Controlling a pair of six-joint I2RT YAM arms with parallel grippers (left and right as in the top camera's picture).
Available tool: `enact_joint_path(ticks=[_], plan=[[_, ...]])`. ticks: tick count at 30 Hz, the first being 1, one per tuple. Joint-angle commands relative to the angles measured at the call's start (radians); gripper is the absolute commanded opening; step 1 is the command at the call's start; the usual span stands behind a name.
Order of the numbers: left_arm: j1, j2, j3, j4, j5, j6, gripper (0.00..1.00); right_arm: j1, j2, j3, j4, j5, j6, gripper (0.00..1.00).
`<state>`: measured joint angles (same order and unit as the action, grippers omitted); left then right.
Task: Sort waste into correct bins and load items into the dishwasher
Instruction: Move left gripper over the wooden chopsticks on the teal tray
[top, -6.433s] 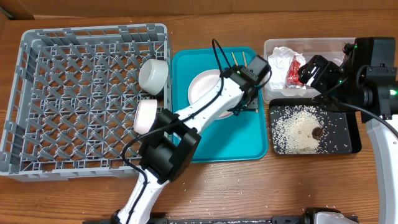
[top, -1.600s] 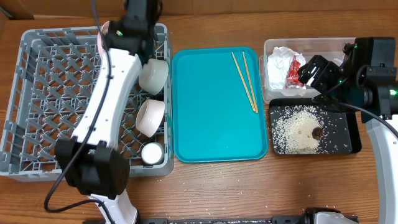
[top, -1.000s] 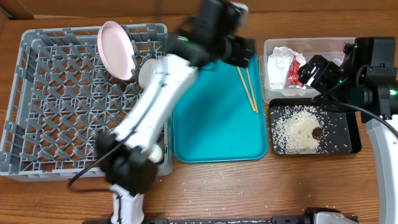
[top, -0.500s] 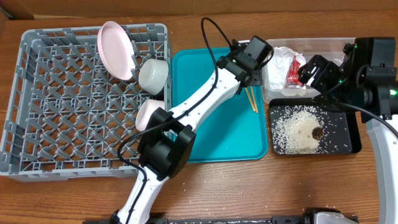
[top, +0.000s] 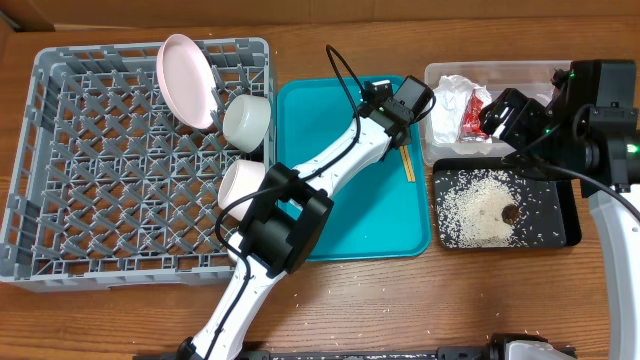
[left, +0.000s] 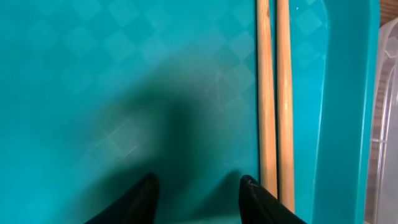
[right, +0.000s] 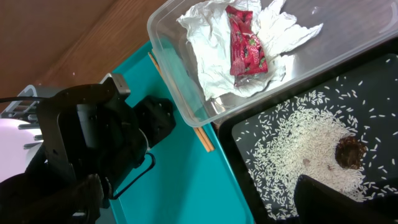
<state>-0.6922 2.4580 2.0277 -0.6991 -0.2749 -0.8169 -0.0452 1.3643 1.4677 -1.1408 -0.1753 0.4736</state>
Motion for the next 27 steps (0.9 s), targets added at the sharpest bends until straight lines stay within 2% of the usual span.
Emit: enact_joint_path(ticks=[1,4,6,15,27], plan=[[0.009,0.024,0.008,0.022,-0.025,-0.003,0.4,-0.002,0.0,0.008,0.005,0.011,-0.003,1.0],[0.009,0.024,0.008,0.035,-0.028,0.035,0.37,-0.002,0.0,0.008,0.005,0.011,-0.003,1.0],[0.008,0.021,0.015,0.039,-0.028,0.037,0.38,-0.002,-0.001,0.008,0.005,0.011,-0.003,1.0],[-0.008,0.022,0.027,0.105,-0.08,0.184,0.4,-0.002,0.0,0.008,0.005,0.011,-0.003,1.0],[-0.015,0.051,0.021,0.151,-0.099,0.217,0.45,-0.002,-0.001,0.008,0.005,0.011,-0.003,1.0]])
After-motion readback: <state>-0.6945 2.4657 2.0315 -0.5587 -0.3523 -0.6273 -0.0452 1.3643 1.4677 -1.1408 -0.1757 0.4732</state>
